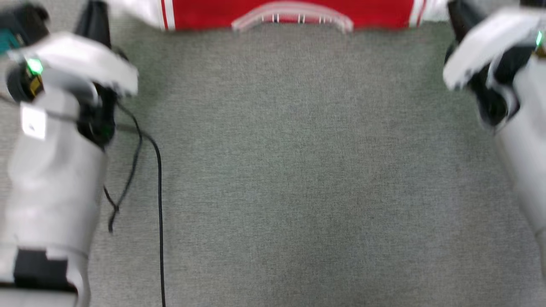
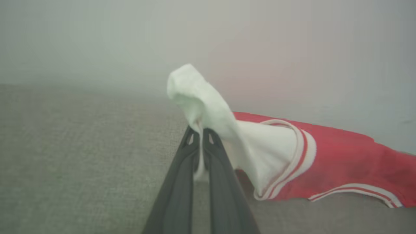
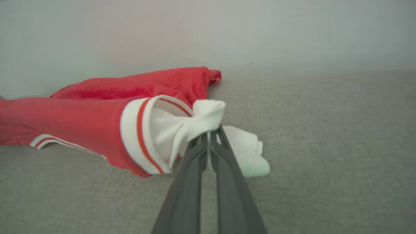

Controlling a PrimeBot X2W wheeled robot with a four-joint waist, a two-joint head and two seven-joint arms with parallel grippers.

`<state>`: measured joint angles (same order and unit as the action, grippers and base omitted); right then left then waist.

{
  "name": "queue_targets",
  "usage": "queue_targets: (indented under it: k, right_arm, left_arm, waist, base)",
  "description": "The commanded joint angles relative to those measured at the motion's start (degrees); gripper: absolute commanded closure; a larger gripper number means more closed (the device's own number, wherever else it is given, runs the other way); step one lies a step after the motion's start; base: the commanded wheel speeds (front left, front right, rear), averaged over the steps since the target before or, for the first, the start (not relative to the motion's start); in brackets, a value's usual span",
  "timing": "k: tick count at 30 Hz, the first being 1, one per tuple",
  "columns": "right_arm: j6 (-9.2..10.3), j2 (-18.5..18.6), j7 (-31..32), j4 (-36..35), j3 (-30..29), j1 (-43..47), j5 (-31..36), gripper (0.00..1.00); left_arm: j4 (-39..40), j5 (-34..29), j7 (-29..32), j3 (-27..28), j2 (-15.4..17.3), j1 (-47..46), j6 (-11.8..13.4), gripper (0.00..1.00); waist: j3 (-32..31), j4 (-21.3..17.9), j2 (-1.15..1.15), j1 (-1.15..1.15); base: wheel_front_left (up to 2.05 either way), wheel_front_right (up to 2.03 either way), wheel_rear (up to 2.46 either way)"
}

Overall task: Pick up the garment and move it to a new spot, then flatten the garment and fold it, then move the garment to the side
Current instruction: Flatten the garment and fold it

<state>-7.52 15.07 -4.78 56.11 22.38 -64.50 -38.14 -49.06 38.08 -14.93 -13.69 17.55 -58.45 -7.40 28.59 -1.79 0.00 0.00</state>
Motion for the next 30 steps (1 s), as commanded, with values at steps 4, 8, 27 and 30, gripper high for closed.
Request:
queue_targets:
  k: [4, 8, 27, 30]
  right_arm:
    - [0.06, 2.04, -1.68, -2.07, 1.62, 7.65, -2.28, 1.0]
    - [0.06, 3.56, -3.0, -4.5, 2.5, 15.17, -4.6, 1.0]
    - [0.09, 6.99, 2.26, -24.26, -9.21, 51.97, -0.31, 1.0]
    - [0.09, 5.38, 5.14, -29.27, -14.24, 58.73, 2.81, 1.0]
  left_arm:
    - [5.24, -0.77, -0.31, 1.57, -0.6, 8.59, -0.12, 1.0]
    - [10.31, -1.69, -0.31, 3.22, -1.2, 17.17, -0.13, 1.0]
    - [28.89, -6.72, 0.57, 5.92, -1.19, 51.34, 4.13, 1.0]
    - [33.24, -6.72, 1.56, 6.03, -1.13, 56.73, 6.04, 1.0]
  waist:
    - [-4.2, 1.01, 0.0, 0.0]
    - [-8.02, 1.3, 0.0, 0.0]
    - [-24.14, 1.57, 0.0, 0.0]
    - [-25.52, 1.63, 0.0, 0.0]
  base:
    - [0.0, 0.0, 0.0]
    - [0.0, 0.0, 0.0]
    - [0.0, 0.0, 0.0]
    - [0.0, 0.0, 0.0]
